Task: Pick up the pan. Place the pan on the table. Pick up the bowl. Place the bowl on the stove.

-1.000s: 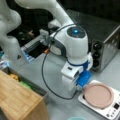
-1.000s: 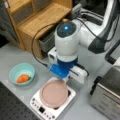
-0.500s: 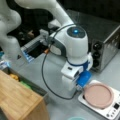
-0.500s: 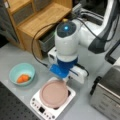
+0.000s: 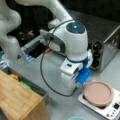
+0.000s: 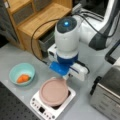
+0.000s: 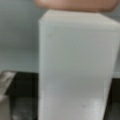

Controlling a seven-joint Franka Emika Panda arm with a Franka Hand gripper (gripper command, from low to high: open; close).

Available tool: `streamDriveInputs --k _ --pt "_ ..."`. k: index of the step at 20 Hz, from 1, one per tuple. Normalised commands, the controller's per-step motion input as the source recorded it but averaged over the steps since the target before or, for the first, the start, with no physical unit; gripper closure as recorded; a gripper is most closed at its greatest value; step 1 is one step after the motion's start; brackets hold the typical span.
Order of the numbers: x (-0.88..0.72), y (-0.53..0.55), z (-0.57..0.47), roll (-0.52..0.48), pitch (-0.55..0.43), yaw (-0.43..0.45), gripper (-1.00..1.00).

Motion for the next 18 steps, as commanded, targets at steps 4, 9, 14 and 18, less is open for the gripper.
streamDriveInputs --k 4,9,14,18 --pt "-0.08 0.0 0.19 -0.019 0.043 0.051 1.0" --pt "-0.14 -0.03 0.11 -0.019 0.01 0.073 1.0" --pt "-0.2 -0.03 0.06 0.041 -0.052 0.06 1.0" --pt "-0.17 -0.03 0.01 0.055 -0.065 0.055 1.0"
